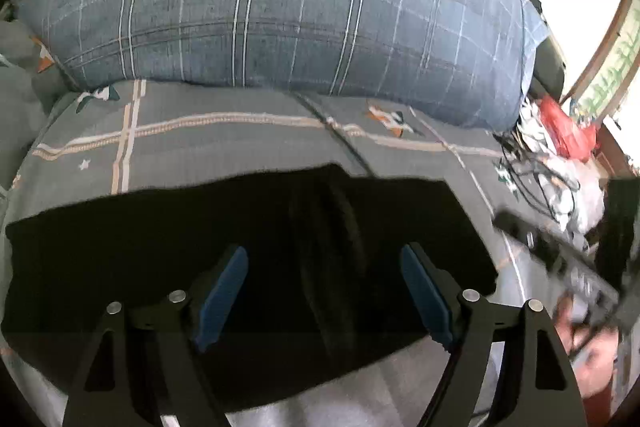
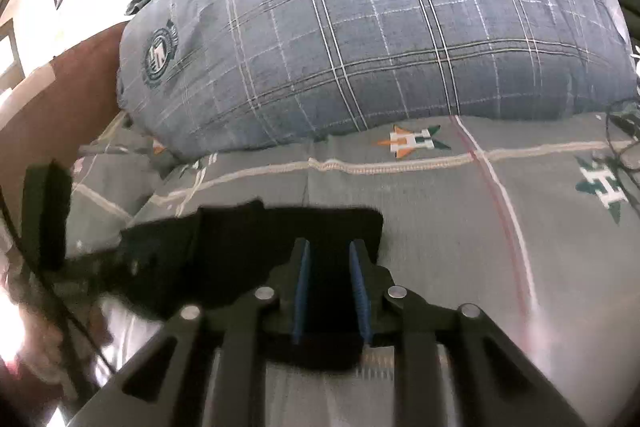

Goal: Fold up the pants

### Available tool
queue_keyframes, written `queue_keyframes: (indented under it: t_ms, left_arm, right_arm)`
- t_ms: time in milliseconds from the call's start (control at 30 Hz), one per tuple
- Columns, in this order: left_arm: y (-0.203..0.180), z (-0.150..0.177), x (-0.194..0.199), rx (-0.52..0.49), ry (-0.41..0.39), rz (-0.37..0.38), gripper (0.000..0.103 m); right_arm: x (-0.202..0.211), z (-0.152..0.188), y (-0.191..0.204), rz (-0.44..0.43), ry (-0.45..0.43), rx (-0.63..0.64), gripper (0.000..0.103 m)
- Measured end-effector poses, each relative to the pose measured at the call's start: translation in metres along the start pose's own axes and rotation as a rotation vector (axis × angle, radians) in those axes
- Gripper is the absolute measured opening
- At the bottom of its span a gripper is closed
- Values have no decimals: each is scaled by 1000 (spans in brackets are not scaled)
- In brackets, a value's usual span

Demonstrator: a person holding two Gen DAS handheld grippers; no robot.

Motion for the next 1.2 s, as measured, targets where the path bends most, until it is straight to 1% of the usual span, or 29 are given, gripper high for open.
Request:
queue_keyframes:
  t_ms: [133,267,333,367,433,467,533,600,633,667,767,867,933,1000,1100,1200]
  left_arm:
    - [1,-1,-11,4,-4,-13,79]
    - [11,6,-31,13,28,-81,79]
    - [15,7,-39,27,25,-87,81]
    - [14,7,-39,18,12,-88,81]
    - [11,7,-39,7,12,-101,81]
    - [10,7,-39,7,11,-102,81]
    - [9,7,-36,20,14,-97,81]
    - [9,7,-29,29,4,-99,81]
    - [11,8,-23,29,0,-103,81]
    - [12,9,-17,26,-8,-113,81]
    - [11,12,5,2,-29,-145,81]
    - [13,18,27,-25,-46,-187,81]
    - [14,22,42,-24,-61,-210,81]
    - [16,27,54,-18,-71,-222,82]
    - [22,37,73,16,-83,-223,84]
    - [31,47,93,59,-102,-217,89]
  right_arm:
    - [1,17,6,10,17,36,22]
    - [-9,36,6,43,31,57,23]
    - [-13,43,4,52,30,54,24]
    - [-14,45,3,54,25,51,24]
    - [-12,44,3,51,24,50,24]
    - [-10,42,3,49,27,56,26]
    - [-4,37,5,44,22,56,26]
    - [5,31,9,25,5,50,27]
    - [10,27,12,16,-6,50,29]
    - [14,25,15,12,-16,53,32]
    - [21,19,28,-12,-35,61,36]
    - [22,17,44,-52,-37,60,36]
    - [19,16,55,-64,-38,74,36]
    - [14,18,67,-78,-32,91,37]
    - [4,22,83,-95,-10,106,42]
    - [-6,26,98,-105,14,127,42]
Point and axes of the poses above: each gripper's, at about its wrist camera, not at the fingertips, and x roughly against the way its jaws point, y to its left, z to its underside, the point moved 8 cm from there along -x, roughly the way its jaws point, and after that the axes turned 12 degrees about z, right-handed, at the moved point
